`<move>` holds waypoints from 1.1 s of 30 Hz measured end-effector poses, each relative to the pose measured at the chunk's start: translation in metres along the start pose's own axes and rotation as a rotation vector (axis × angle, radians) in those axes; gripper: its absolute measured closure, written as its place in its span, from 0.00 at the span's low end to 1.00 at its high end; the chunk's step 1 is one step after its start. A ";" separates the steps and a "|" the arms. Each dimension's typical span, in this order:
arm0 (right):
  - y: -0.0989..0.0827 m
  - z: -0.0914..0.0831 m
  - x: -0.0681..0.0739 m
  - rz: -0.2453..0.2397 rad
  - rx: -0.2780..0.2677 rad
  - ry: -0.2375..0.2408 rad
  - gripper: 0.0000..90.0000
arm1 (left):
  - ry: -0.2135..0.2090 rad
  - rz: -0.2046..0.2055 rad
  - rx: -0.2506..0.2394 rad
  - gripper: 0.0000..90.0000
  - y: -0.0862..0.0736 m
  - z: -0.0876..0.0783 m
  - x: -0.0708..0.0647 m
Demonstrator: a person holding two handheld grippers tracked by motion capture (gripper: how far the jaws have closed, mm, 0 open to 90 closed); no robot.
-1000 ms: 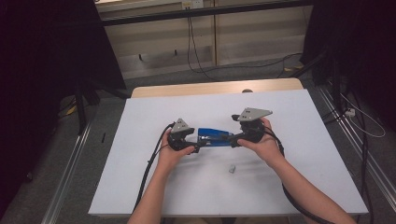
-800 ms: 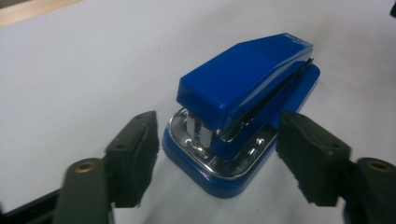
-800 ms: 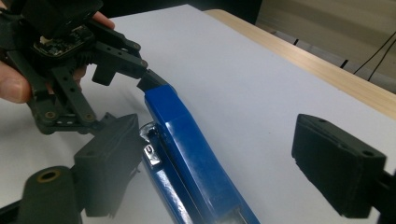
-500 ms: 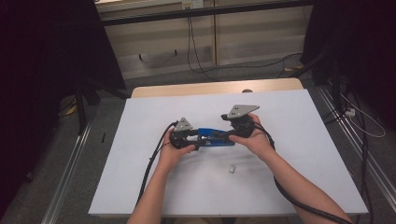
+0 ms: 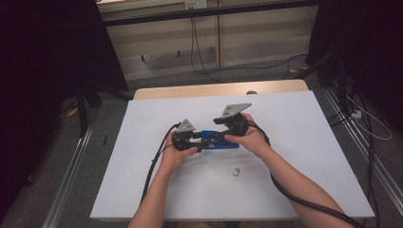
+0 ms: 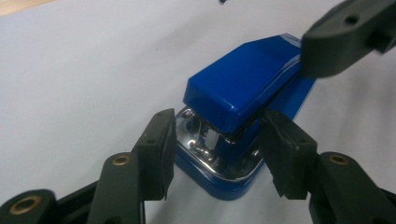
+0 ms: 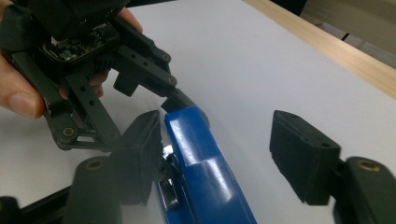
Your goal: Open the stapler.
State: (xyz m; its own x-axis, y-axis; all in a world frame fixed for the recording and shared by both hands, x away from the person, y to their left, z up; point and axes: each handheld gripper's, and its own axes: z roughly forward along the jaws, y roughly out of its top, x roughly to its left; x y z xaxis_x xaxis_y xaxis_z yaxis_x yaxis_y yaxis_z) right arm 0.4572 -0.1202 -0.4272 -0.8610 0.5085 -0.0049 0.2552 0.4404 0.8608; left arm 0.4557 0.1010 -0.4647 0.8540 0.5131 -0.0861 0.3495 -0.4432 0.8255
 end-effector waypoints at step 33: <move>0.006 0.033 -0.001 -0.034 0.066 0.120 0.69 | 0.011 -0.008 -0.006 0.57 0.000 0.000 0.000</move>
State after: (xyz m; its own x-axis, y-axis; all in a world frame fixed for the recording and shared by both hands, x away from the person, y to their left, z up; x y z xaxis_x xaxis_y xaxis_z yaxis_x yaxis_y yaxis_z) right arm 0.4741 -0.0933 -0.4390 -0.9149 0.4025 0.0309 0.2501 0.5051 0.8260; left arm 0.4558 0.1014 -0.4646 0.8470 0.5244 -0.0868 0.3540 -0.4347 0.8281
